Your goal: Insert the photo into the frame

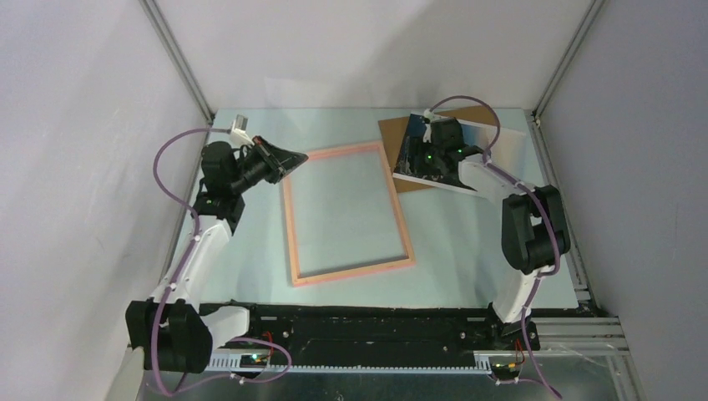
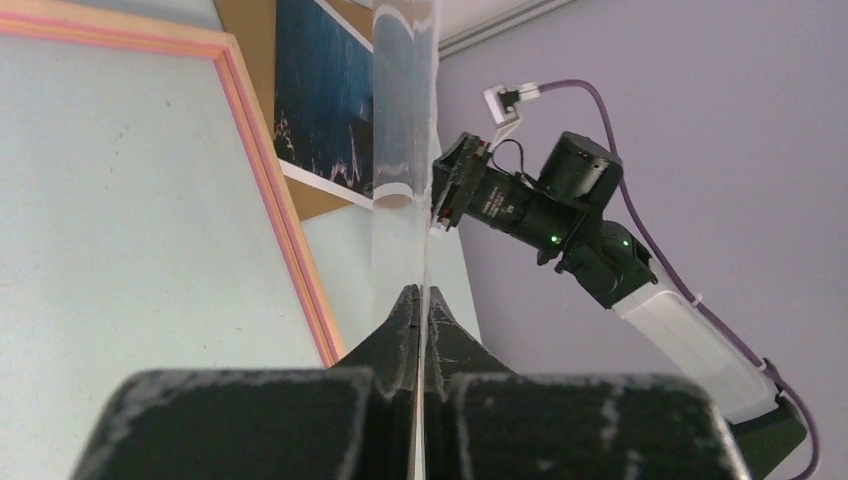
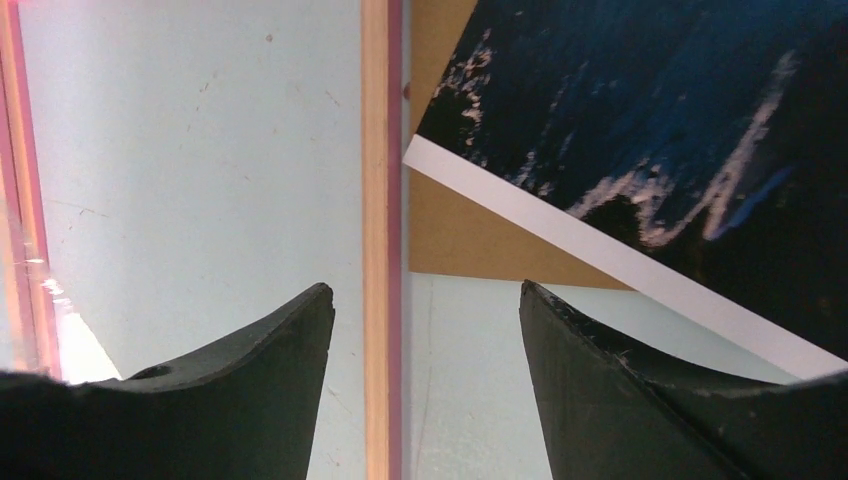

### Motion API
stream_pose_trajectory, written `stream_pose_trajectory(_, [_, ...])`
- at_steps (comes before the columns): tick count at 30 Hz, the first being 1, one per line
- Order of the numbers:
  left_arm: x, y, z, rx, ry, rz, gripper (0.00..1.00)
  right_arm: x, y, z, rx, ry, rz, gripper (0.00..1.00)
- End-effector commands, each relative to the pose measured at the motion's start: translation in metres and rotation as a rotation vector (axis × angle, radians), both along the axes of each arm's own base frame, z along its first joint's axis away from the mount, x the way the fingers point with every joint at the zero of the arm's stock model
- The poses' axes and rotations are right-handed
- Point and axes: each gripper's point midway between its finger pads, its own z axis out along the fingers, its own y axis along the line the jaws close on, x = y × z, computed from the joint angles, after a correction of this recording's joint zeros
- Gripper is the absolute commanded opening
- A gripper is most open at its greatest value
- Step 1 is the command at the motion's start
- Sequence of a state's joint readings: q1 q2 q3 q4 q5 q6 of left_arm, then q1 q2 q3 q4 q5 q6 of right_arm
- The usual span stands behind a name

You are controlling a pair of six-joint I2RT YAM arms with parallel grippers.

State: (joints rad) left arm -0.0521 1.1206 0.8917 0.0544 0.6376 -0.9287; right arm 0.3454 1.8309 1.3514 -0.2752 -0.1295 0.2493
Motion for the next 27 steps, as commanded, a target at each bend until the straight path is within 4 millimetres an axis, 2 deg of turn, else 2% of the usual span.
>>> stream_pose_trajectory(1, [0.006, -0.004, 0.004, -0.081, 0.013, -0.011, 0.0, 0.006, -0.024, 0.039, 0.047, -0.093, 0.015, 0.71])
stream_pose_trajectory(13, [0.021, -0.018, -0.056, -0.104, 0.189, -0.047, 0.0, -0.007, -0.085, 0.035, 0.078, -0.066, -0.025, 0.7])
stream_pose_trajectory(19, [0.02, -0.03, -0.076, -0.094, 0.238, -0.072, 0.0, -0.015, -0.094, 0.032, 0.087, -0.053, -0.024, 0.69])
stream_pose_trajectory(27, [0.024, -0.029, -0.094, -0.064, 0.261, -0.058, 0.0, -0.021, -0.091, 0.022, 0.101, -0.031, -0.011, 0.67])
